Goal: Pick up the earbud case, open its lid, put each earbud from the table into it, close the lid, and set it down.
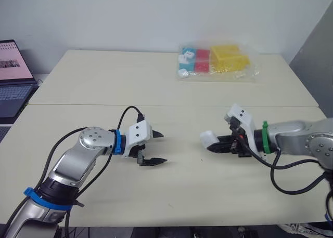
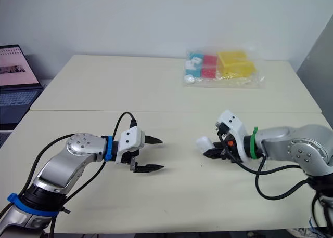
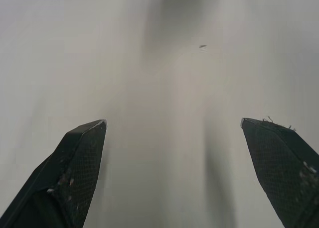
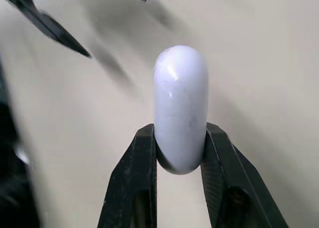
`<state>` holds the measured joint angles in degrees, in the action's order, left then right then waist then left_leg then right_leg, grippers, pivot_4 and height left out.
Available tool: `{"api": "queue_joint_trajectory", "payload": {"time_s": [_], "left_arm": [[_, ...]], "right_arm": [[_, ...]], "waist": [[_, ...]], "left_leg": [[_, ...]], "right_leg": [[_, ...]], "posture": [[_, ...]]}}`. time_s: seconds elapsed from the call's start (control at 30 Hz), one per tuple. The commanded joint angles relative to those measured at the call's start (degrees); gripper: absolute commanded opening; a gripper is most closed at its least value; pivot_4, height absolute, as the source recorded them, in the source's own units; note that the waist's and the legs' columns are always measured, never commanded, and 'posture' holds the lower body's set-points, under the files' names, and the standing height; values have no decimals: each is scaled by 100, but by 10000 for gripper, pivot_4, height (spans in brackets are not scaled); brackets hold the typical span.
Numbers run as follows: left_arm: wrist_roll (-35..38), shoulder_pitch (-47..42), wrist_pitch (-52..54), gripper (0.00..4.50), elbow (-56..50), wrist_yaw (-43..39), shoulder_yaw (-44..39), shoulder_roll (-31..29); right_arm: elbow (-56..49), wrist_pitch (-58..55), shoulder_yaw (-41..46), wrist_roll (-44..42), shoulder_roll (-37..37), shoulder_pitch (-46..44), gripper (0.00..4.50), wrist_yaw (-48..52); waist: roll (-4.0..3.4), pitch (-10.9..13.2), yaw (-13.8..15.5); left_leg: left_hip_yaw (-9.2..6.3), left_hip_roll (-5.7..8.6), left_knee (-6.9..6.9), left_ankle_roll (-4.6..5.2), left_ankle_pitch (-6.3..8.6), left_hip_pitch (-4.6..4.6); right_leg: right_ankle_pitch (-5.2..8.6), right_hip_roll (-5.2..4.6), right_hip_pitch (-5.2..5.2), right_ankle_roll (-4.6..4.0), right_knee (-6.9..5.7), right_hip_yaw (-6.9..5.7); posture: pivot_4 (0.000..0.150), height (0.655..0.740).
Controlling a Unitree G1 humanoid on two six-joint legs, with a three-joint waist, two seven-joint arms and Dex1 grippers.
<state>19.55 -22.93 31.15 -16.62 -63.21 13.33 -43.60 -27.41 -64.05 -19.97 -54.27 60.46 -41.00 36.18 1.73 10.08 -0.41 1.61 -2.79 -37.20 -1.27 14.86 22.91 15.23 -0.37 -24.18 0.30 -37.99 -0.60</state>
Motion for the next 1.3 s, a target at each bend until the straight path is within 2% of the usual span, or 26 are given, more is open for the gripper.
{"api": "queue_joint_trajectory", "payload": {"time_s": [0.03,0.17,0.3,0.43,0.6,0.8,1.3], "left_arm": [[332,-259,855,45000,-549,460,-54,333],[107,-399,906,45000,-748,651,220,514],[-158,-560,781,45000,-641,896,414,743],[-208,-604,721,45000,-641,860,594,813],[-351,-646,528,45000,-388,977,713,1082],[-185,-884,735,45000,-168,993,583,1380],[-177,-1133,809,45000,-25,646,776,1450]], "right_arm": [[-247,903,-887,1545,269,-355,7650,1140],[-42,1575,-1493,2775,225,-625,7650,1864],[321,1671,-1610,3294,-170,-905,7650,2299],[477,1469,-1502,3464,-546,-1108,7650,2520],[355,1329,-1367,3602,-668,-1017,7650,2676],[254,1298,-1221,3669,-700,-836,7650,2722],[212,1164,-991,3716,-926,-636,7650,2823]], "waist": [[1,0,18],[2,1,22],[3,2,19],[2,2,18],[3,2,40],[4,3,30],[4,3,21]], "left_leg": [[-1,1,-4,0,0,2],[4,5,-7,0,0,4],[4,5,-36,0,1,7],[0,2,-65,1,1,4],[-2,9,-85,1,1,1],[-3,9,-91,1,1,-6],[-4,9,-91,1,1,-6]], "right_leg": [[0,1,-1,0,-3,0],[0,-2,-1,-1,-1,5],[-7,-6,1,-10,-12,4],[-6,-1,3,-11,-40,6],[-3,-10,2,-9,-77,3],[0,-9,2,-4,-92,4],[-4,-8,2,-12,-94,5]], "posture": [[1500,7400],[1500,7400],[1500,7400],[1500,7400],[1500,7400],[1500,7400],[1500,7400]]}}
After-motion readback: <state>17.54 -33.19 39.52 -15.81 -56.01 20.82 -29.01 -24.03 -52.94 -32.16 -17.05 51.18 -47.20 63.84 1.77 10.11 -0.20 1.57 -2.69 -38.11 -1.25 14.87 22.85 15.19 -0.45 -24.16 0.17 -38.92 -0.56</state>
